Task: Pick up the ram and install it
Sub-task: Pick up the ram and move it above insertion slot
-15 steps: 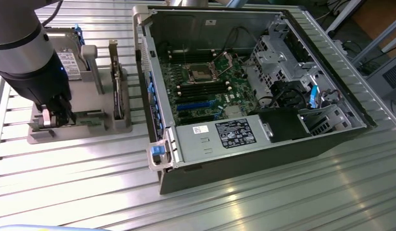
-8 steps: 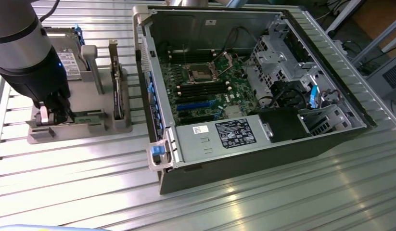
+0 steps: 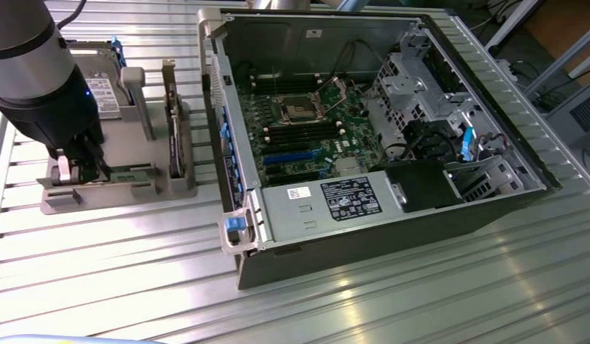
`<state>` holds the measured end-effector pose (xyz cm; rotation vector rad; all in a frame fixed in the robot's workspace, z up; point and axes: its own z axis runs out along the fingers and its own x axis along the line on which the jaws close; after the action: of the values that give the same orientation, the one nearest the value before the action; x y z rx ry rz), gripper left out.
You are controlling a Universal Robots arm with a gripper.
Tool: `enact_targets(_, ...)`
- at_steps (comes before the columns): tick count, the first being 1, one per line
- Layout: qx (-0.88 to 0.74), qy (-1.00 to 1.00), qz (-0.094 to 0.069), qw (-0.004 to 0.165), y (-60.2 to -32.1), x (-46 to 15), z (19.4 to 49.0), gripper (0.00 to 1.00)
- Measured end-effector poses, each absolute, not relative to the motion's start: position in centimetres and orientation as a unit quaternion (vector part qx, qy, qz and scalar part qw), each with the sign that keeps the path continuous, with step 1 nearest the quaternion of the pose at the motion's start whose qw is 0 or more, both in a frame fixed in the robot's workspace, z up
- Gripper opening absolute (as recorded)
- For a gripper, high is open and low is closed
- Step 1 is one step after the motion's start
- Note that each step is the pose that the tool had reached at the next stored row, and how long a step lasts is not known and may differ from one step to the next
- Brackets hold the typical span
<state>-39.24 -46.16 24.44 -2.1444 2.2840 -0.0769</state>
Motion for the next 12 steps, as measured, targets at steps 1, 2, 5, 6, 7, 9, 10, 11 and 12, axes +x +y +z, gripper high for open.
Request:
enact_targets(1, -0.684, 0.729, -0.025, 0.004, -46.16, -39.25, 24.56, 0.12)
enact_targets(2, -0.684, 0.729, -0.025, 0.004, -46.16, -39.25, 24.68, 0.12)
enact_targets(5, -0.684, 0.729, -0.025, 0.004, -46.15, -39.24, 24.86, 0.12)
enact_targets(6, -0.684, 0.729, -0.025, 0.004, -46.15, -39.25, 24.91, 0.12)
enact_targets(7, -0.684, 0.729, -0.025, 0.004, -46.15, -39.25, 24.96, 0.12)
enact_targets(9, -0.684, 0.729, -0.025, 0.004, -46.16, -39.25, 25.08, 0.12)
enact_targets(10, -0.684, 0.729, -0.025, 0.004, -46.16, -39.25, 25.15, 0.12)
enact_targets(11, -0.684, 0.729, -0.025, 0.004, -46.15, -39.25, 25.19, 0.12)
enact_targets(12, -0.684, 0.729, -0.025, 0.004, -46.15, -39.25, 25.29, 0.12)
